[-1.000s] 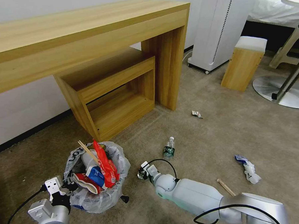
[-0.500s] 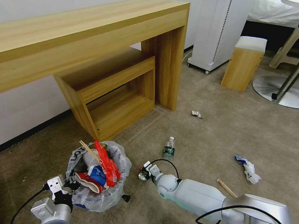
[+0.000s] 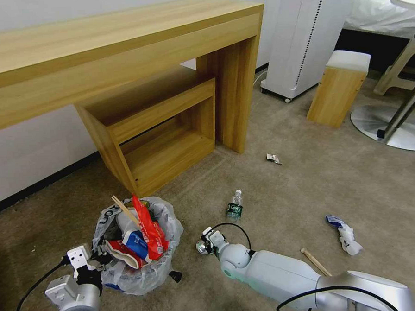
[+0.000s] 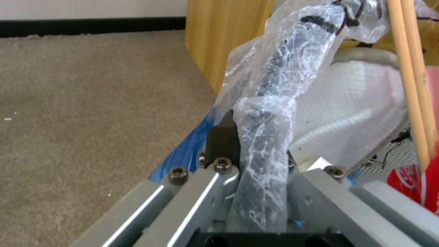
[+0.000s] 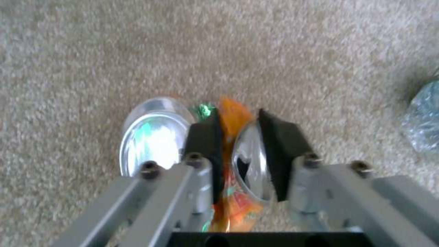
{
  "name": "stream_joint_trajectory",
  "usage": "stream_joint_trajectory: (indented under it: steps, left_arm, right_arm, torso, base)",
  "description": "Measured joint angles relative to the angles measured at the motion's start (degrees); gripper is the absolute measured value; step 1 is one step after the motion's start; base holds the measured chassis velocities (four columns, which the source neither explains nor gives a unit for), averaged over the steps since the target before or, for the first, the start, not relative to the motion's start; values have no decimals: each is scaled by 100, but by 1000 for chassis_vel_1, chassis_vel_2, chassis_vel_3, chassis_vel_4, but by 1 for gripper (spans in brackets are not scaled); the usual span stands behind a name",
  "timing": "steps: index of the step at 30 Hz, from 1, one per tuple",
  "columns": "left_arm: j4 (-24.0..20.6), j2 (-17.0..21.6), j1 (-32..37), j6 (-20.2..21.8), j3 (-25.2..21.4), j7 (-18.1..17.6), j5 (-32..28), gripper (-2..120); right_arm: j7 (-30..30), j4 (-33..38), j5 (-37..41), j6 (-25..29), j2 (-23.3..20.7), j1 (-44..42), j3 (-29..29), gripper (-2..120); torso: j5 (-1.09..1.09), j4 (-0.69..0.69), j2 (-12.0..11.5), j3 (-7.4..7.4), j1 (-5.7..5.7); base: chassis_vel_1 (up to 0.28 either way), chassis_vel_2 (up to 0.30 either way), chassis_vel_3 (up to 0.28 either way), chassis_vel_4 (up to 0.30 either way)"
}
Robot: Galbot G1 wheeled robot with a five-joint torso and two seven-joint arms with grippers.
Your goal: Pick up the trash bin and place the garbage on the floor into it.
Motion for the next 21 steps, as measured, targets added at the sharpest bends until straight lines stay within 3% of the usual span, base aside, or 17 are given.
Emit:
stream_joint_trajectory:
  steps: [6,13,21]
  left_arm:
    - [45,-5,-23,-3,47,2,22,1]
    - [98,-3,-56,-3,65,5,30,1]
    - [160,-17,-64,-17,70,24,76,1]
  right_arm:
    - [13,21,-12,1,-35,-27,17,0]
    - [13,99,41,9,-66,-32,108,0]
    - [32,1085,323,35,-530,100,302,0]
  torso:
    - [0,-1,0,0,0]
    - [-1,-1,0,1,0]
    - [0,0,0,0,0]
  base:
    - [0,0,0,0]
    - [0,0,0,0]
    - [0,0,0,0]
